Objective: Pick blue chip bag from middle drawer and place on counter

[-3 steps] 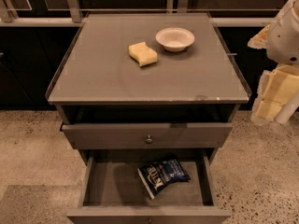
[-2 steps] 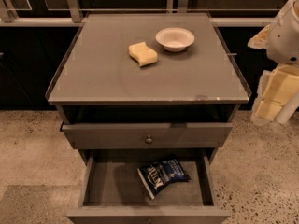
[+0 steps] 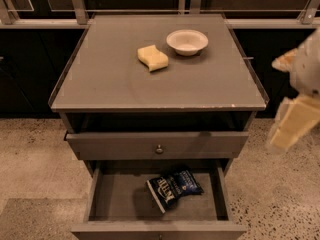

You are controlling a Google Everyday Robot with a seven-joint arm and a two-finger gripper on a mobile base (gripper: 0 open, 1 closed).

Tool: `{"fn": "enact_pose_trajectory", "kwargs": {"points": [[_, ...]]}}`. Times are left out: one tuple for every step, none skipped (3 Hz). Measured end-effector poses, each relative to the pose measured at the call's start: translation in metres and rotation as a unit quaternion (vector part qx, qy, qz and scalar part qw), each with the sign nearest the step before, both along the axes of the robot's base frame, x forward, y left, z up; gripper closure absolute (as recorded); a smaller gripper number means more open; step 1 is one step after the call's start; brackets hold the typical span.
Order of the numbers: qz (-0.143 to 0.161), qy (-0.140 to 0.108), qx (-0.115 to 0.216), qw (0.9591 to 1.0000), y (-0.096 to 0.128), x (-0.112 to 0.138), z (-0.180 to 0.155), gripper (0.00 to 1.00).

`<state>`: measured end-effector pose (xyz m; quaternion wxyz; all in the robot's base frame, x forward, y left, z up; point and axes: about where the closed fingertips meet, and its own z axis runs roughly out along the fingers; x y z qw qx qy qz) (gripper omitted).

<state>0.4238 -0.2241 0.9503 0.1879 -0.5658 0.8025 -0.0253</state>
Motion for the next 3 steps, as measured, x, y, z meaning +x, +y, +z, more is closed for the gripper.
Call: {"fn": "enact_pose_trajectory", "kwargs": {"points": [[-0.057,0.029,0.077,0.9950,-0.001,-0.020,-0.077,0.00],[-0.084,0.095,0.170,0.9774,0.030,-0.030,-0.194,0.00],[-0.094,0.126,0.188,0.9695,0.037,-0.039,-0.255,0.00]]}}
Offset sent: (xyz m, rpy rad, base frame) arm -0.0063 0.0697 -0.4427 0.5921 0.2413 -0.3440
